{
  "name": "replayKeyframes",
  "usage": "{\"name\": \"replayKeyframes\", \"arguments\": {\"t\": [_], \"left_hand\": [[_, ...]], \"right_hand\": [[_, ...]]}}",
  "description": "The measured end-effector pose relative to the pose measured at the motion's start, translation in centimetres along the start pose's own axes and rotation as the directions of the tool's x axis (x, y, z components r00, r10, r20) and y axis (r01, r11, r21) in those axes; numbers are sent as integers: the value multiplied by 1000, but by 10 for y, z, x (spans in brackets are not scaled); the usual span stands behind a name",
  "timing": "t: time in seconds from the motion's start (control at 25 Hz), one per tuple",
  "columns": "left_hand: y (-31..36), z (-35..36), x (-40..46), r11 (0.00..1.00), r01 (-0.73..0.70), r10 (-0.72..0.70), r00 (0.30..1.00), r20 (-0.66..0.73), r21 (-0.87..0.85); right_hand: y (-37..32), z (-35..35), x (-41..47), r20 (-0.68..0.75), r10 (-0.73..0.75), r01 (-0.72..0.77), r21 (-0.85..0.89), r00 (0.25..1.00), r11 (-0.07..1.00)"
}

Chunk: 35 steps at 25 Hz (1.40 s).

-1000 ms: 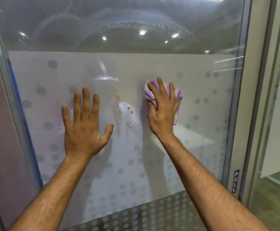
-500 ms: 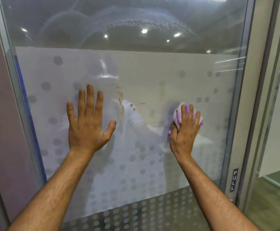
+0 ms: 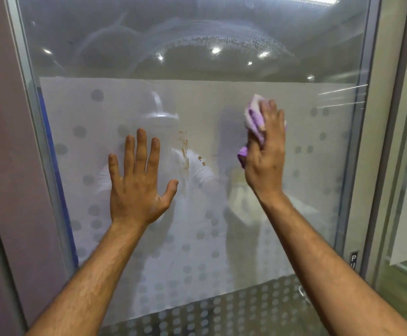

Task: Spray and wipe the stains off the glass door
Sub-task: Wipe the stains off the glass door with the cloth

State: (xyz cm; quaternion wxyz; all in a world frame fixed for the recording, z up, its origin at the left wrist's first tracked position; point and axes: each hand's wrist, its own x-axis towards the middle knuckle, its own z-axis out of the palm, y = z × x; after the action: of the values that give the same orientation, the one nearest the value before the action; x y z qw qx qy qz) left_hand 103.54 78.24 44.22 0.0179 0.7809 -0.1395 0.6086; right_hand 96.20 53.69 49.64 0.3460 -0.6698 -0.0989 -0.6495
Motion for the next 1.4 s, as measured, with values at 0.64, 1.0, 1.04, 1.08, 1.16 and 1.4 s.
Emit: {"name": "replayKeyframes", "arguments": {"t": [0.64,1.0,1.04,1.08,1.16,1.4], "left_hand": [[-1,4,-1,1000,-4,3,1000,-4,-18],[-1,1,-1,1000,-5,5,1000,13,-13],[-1,1,-1,1000,0,0,1000,7,-7],[-1,1,-1,1000,4,-4,1000,5,2],[-1,0,-1,1000,4,-4,1000,5,11],[1,-2,-1,1000,-21,21,1000,20,16]], "right_hand": [[33,33,-77,201,-62,143,-414,978,899],[-4,19,-97,243,24,-17,-31,970,999],[-9,12,-82,175,56,-66,49,983,997],[-16,9,-63,91,86,-95,101,992,990],[-27,13,-24,-25,85,-82,115,996,990],[-46,68,-19,251,-39,95,-218,967,971]]}}
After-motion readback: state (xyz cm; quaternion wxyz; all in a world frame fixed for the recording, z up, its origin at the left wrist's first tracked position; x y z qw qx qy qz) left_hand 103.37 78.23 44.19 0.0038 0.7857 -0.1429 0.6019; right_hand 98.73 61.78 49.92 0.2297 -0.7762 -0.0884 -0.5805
